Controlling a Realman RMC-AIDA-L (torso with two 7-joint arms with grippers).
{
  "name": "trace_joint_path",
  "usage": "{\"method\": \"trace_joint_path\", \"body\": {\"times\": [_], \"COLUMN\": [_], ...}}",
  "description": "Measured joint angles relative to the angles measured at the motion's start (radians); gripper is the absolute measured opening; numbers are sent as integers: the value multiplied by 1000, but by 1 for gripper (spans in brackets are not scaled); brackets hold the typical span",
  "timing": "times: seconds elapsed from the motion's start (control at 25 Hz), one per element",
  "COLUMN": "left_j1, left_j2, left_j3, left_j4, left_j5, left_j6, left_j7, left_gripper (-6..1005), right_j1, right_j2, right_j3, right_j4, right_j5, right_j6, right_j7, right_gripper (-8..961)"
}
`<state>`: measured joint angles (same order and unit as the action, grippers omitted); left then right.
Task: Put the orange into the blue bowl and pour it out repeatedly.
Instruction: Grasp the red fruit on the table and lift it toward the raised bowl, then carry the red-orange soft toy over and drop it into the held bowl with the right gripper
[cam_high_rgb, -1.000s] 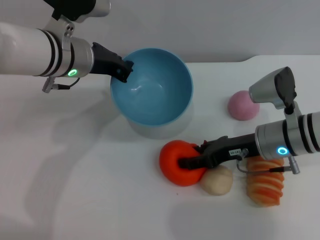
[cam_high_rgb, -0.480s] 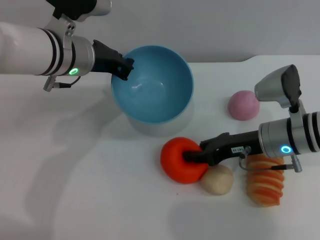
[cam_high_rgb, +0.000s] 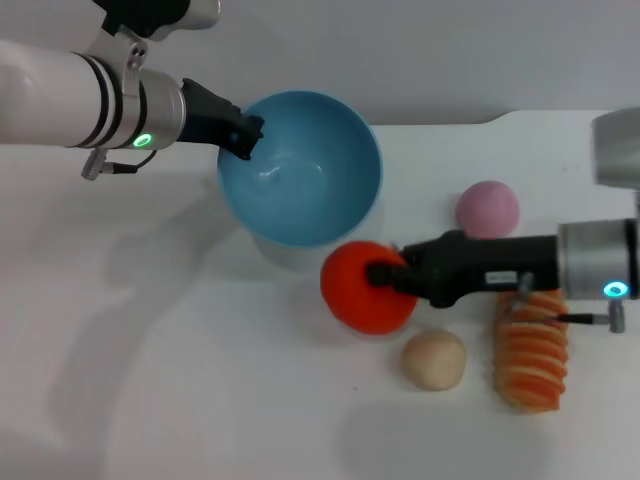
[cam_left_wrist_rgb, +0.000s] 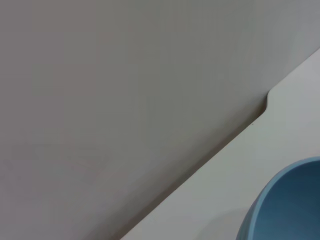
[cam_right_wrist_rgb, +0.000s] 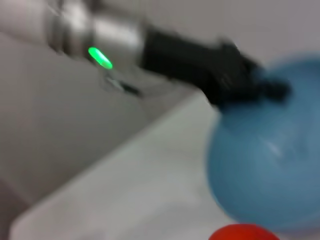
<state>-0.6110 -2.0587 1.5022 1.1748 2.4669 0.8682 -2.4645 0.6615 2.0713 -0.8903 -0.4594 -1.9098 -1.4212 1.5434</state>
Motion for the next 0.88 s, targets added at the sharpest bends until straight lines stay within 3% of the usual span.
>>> {"method": "trace_joint_path", "body": {"times": [0.2,0.4,0.56,0.88], "left_j1": [-20,-53,-56,-58], "left_j2": [0,-4,-6,-7], "left_j3": [4,12,57,55], "left_j4": [-2,2,9,2], "left_j5": [14,15,7,6], "left_j6": [68,183,207,200], "left_j7": [1,2,1,0], "left_gripper": [-1,-1,-1,-1], "right_j1": [-92,-142,-110,-61], "right_j2": [-3,-4,-3,-2], "right_j3": [3,6,-9,-8], "right_j4": [-152,-231,-166,-82], "right_j5": [163,258,216,194], "right_j6": [-190,-196,-97,-31], "right_j7": [-72,-75,-78,-78], "right_gripper": [56,28,19,33]}}
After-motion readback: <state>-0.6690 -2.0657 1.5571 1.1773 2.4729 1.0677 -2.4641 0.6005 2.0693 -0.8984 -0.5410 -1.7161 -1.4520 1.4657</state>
